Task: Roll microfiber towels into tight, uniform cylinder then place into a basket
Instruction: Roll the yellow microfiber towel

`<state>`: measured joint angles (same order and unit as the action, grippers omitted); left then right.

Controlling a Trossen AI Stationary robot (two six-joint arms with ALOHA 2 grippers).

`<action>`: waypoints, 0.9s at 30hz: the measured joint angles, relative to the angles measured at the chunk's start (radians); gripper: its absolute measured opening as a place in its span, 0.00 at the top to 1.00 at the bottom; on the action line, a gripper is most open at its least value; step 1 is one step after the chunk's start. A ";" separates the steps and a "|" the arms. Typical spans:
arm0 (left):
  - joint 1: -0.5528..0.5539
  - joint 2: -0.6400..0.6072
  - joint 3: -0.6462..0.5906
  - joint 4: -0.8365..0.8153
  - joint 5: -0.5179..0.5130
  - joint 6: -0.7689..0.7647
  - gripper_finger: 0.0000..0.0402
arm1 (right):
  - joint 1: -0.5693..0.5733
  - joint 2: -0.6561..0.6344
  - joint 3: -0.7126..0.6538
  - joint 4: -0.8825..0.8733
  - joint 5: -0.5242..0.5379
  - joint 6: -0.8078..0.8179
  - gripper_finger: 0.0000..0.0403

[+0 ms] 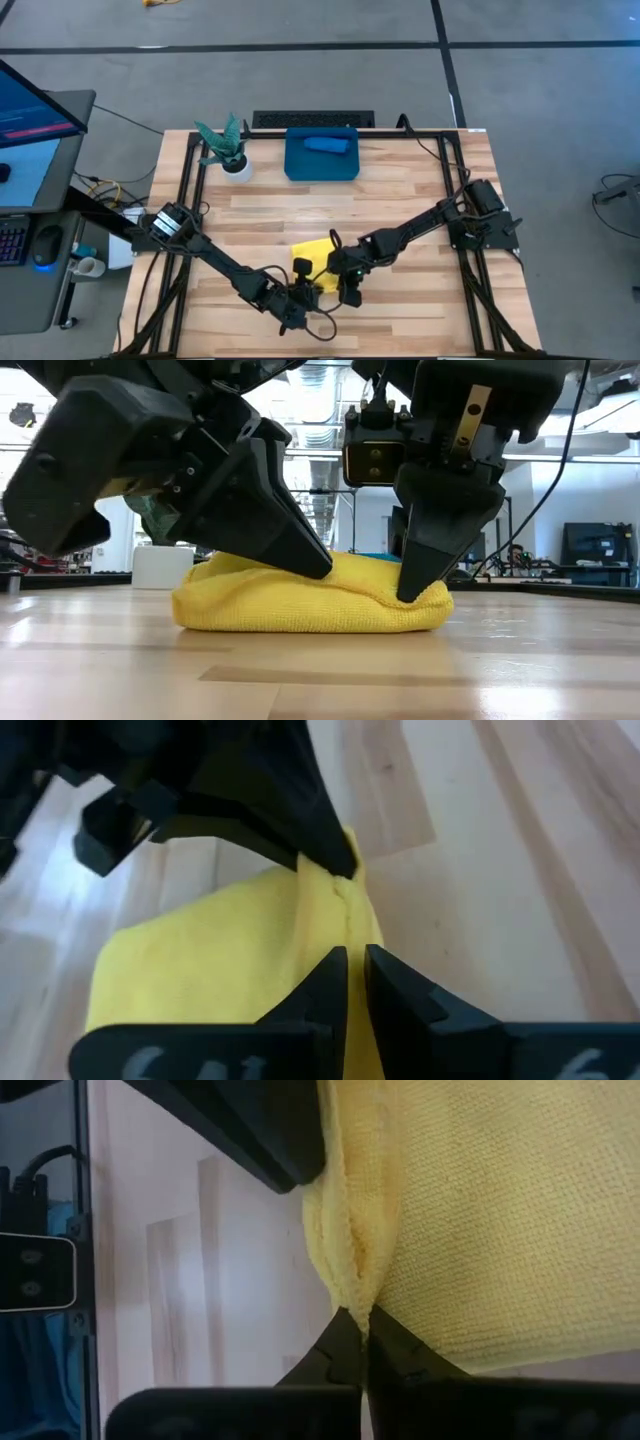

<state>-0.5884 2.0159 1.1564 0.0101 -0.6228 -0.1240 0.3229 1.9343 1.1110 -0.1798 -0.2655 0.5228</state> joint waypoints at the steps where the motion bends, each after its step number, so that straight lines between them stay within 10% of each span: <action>1: 0.000 0.000 0.000 -0.001 -0.011 -0.001 0.92 | -0.002 0.000 0.000 -0.005 -0.001 0.000 0.95; 17: -0.027 -0.032 0.069 -0.089 -0.033 -0.023 0.92 | -0.005 0.000 0.000 -0.012 0.001 0.000 0.94; 27: -0.011 -0.019 0.098 -0.182 0.130 -0.036 0.92 | -0.005 0.000 0.000 0.001 0.001 0.001 0.96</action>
<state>-0.5996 1.9968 1.2544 -0.1719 -0.4928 -0.1602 0.3183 1.9343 1.1110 -0.1785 -0.2646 0.5238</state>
